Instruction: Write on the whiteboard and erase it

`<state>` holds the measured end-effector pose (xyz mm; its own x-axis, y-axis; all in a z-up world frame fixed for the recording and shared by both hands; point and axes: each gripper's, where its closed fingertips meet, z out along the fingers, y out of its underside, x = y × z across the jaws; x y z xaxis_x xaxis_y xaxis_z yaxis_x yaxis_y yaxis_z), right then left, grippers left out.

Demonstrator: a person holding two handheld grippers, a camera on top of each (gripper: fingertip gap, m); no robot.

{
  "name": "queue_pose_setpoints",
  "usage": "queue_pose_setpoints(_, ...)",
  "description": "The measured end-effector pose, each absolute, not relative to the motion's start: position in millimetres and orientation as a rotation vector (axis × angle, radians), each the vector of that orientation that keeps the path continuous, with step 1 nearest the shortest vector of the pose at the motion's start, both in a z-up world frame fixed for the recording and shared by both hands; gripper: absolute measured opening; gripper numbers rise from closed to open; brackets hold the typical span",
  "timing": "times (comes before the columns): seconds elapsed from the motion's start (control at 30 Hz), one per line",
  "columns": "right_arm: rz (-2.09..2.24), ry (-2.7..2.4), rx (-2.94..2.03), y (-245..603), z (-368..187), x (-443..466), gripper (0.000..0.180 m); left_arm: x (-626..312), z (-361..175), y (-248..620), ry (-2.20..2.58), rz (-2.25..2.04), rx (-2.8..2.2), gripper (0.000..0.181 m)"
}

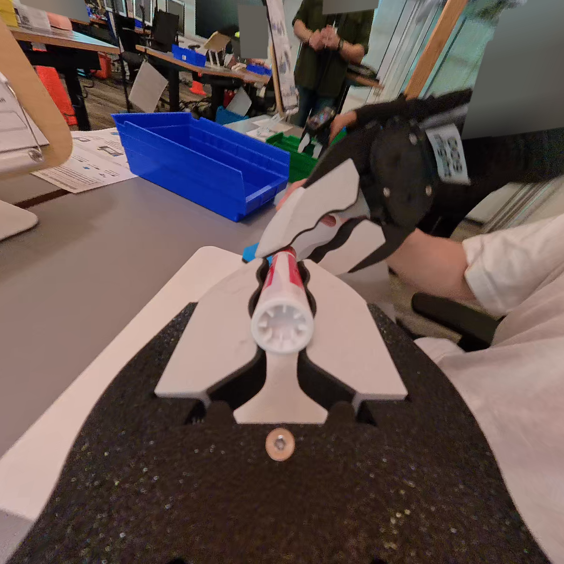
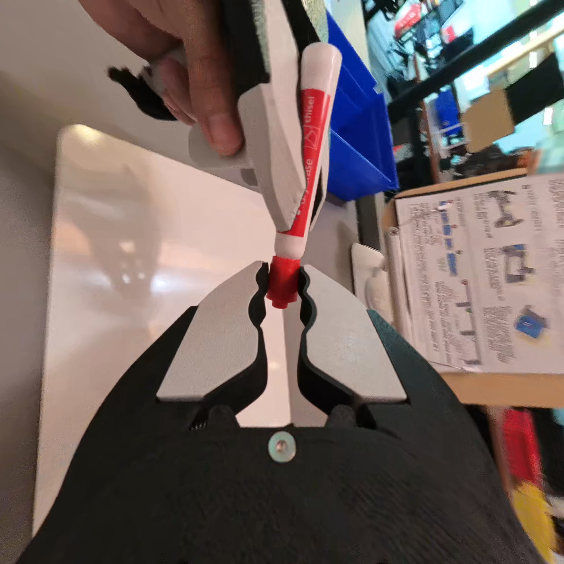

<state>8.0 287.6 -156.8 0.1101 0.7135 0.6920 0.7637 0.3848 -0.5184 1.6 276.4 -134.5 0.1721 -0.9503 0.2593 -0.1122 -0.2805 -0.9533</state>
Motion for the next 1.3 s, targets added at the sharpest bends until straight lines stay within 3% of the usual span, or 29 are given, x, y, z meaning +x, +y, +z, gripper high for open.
queue_pose_setpoints(0.07, -0.008, -1.602, -1.429, 290, -167, 10, 0.019, 3, -142, 280, 1.016, -1.267, -1.592, 0.019)
queue_pose_setpoints(0.17, 0.613, -1.474, -1.614, 277, -171, 8, 0.02, 4, -148, 274, 1.116, -1.148, -1.521, 0.019)
queue_pose_setpoints(0.2, 0.622, -1.483, -1.609, 277, -174, 10, 0.02, 5, -149, 273, 1.159, -1.083, -1.506, 0.019)
queue_pose_setpoints(0.3, 0.074, -1.618, -1.503, 289, -189, 17, 0.02, 9, -161, 278, 1.17, -1.04, -1.615, 0.019)
queue_pose_setpoints(0.4, 0.109, -1.568, -1.506, 290, -184, 18, 0.02, 6, -159, 282, 0.977, -1.308, -1.65, 0.019)
queue_pose_setpoints(0.5, 0.024, -1.576, -1.532, 297, -199, 22, 0.02, 10, -171, 286, 0.983, -1.22, -1.669, 0.019)
queue_pose_setpoints(0.57, -0.388, -1.641, -1.608, 320, -226, 63, 0.019, 0, -172, 296, 0.923, -1.13, -1.728, 0.019)
queue_pose_setpoints(0.67, 0.012, -1.513, -1.742, 311, -243, 77, 0.019, -41, -160, 311, 0.808, -1.112, -1.706, 0.019)
queue_pose_setpoints(0.8, 0.209, -1.385, -1.797, 302, -230, 87, 0.019, -63, -162, 310, 0.797, -1.1, -1.657, 0.019)
queue_pose_setpoints(1.3, 0.492, -1.195, -2.038, 251, -272, 118, 0.019, -77, -227, 323, 0.906, -0.964, -1.866, 0.018)
